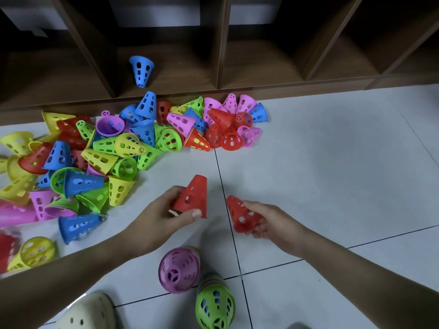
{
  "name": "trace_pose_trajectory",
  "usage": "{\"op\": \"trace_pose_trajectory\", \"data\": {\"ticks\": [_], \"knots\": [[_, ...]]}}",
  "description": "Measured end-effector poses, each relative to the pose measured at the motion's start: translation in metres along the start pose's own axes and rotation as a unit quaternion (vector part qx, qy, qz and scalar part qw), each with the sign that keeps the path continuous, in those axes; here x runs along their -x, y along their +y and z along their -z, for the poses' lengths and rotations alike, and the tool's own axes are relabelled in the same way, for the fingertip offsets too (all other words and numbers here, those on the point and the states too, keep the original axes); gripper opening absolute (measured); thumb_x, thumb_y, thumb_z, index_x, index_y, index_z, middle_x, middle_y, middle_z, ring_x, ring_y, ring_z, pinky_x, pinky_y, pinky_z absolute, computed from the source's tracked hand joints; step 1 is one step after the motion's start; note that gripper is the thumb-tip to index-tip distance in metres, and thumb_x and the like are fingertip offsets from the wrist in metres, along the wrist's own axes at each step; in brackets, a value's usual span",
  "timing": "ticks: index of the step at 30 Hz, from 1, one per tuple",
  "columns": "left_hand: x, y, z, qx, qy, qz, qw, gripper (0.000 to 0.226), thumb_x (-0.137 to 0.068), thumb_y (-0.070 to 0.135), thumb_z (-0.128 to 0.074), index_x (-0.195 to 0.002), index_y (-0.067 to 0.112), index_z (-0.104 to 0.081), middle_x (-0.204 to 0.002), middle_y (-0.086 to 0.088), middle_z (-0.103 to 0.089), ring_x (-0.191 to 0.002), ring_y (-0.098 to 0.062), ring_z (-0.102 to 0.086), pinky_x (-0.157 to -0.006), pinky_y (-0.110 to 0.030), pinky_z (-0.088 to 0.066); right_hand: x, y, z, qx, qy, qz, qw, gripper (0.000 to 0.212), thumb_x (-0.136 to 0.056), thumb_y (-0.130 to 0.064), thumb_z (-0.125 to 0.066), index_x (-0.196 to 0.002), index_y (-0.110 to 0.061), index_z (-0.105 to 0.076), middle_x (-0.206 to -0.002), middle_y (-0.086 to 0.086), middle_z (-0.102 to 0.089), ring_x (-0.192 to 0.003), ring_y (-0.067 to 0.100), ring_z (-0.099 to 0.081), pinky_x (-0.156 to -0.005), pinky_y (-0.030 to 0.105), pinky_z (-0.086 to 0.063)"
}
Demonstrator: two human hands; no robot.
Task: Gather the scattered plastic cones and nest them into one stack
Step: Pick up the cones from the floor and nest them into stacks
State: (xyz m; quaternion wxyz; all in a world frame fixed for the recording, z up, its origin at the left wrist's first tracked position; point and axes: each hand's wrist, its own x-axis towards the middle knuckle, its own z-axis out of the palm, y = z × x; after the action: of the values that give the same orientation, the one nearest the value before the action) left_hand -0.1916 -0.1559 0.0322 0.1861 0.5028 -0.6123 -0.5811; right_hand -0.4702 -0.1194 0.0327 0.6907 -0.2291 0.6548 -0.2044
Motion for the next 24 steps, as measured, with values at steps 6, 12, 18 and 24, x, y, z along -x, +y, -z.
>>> {"op": "trace_pose_trajectory", "data": {"ticks": [6,12,18,24], "knots": [[0.06,0.014,-0.005,0.032,0.033,-0.056,0.997,0.055,-0.077,0.076,-0.061,-0.117,0.038,-0.057,-0.104,0.002,-0.068,-0.094,-0.019,-0.064,-0.08,-0.029,-0.053,0.065,0.017,-0.021,-0.278,-0.141,-0.029,0.95,0.05,-0.077,-0.034,-0.076,-0.119,-0.008,-0.066,-0.113,0.022,-0.067,-0.1,0.037,-0.064,-0.084,0.041,-0.049],[0.099,-0.002,-0.02,0.005,0.073,-0.109,0.991,0.058,-0.083,0.071,-0.059,-0.127,0.033,-0.052,-0.109,0.009,-0.065,-0.097,-0.016,-0.064,-0.077,-0.017,-0.051,0.103,0.033,-0.047,-0.348,-0.163,0.041,0.922,0.054,-0.057,-0.034,-0.093,-0.101,-0.006,-0.077,-0.109,0.024,-0.068,-0.095,0.036,-0.067,-0.087,0.045,-0.051],[0.108,-0.021,-0.024,-0.132,0.059,-0.147,0.979,0.061,-0.081,0.047,-0.075,-0.131,0.02,-0.052,-0.125,0.012,-0.059,-0.113,-0.017,-0.06,-0.09,-0.026,-0.05,0.124,0.047,-0.05,0.062,-0.092,0.261,0.959,0.043,-0.075,-0.031,-0.076,-0.117,-0.025,-0.068,-0.105,0.003,-0.071,-0.101,0.014,-0.065,-0.09,0.032,-0.051],[0.105,-0.036,-0.02,-0.272,0.046,-0.168,0.946,0.066,-0.084,0.061,-0.065,-0.14,0.032,-0.047,-0.141,0.04,-0.036,-0.134,0.006,-0.037,-0.108,-0.014,-0.033,0.121,0.07,-0.053,0.283,-0.072,0.374,0.88,0.056,-0.078,-0.028,-0.083,-0.127,-0.026,-0.057,-0.12,-0.011,-0.058,-0.117,0.017,-0.055,-0.098,0.023,-0.042]]}}
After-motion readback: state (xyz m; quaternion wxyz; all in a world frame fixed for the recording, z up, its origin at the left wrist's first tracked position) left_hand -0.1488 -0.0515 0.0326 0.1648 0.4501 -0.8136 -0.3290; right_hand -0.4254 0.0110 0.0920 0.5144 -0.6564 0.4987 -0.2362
